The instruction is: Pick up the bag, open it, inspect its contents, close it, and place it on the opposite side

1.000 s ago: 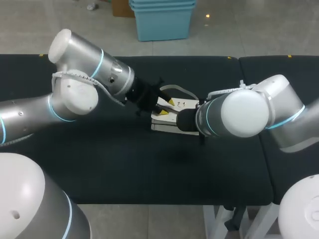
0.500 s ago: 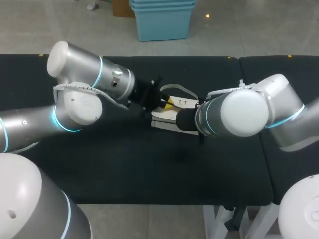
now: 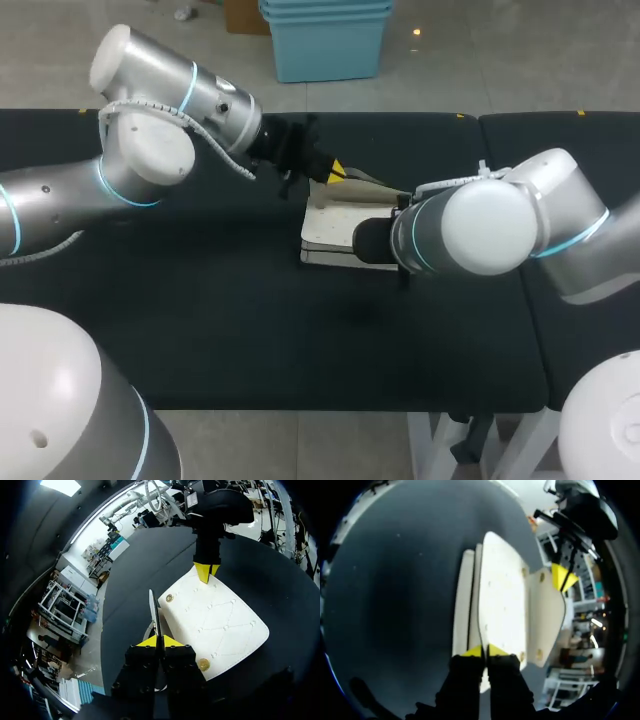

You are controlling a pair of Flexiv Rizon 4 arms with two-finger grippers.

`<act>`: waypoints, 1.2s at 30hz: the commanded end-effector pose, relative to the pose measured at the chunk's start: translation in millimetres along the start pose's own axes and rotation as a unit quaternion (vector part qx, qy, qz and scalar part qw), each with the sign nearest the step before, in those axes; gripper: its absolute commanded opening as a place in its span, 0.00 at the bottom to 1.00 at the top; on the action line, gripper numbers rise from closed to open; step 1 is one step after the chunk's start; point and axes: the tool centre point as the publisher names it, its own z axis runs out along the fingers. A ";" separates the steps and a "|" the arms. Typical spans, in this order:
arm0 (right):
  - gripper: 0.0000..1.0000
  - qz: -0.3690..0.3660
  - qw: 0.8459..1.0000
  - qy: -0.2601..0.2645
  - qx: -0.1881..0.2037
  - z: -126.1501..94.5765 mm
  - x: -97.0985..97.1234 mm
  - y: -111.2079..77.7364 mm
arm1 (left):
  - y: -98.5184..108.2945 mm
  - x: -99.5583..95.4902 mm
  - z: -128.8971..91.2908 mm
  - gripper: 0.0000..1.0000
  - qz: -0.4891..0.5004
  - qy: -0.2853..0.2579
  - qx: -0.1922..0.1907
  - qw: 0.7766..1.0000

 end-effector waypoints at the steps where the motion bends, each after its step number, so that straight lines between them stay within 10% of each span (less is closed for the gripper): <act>1: 0.00 0.000 1.000 -0.010 -0.007 0.3 5.2 -4.2 | 9.0 -14.2 2.4 0.00 -0.008 0.055 0.010 0.998; 7: 0.00 0.000 1.000 -0.010 -0.007 0.3 5.2 -4.2 | 6.6 -4.8 3.7 0.02 0.006 0.063 0.012 0.998; 9: 0.00 0.000 1.000 -0.010 -0.007 0.3 5.2 -4.2 | 3.6 4.4 5.0 0.36 0.015 0.062 0.005 0.998; 15: 0.00 0.000 1.000 -0.010 -0.007 0.3 5.2 -4.2 | -0.7 28.7 6.3 0.68 0.022 0.030 -0.018 0.999; 36: 0.00 0.000 1.000 -0.010 -0.007 0.3 5.2 -4.2 | 25.1 -3.1 49.4 0.58 -0.056 0.048 -0.030 0.997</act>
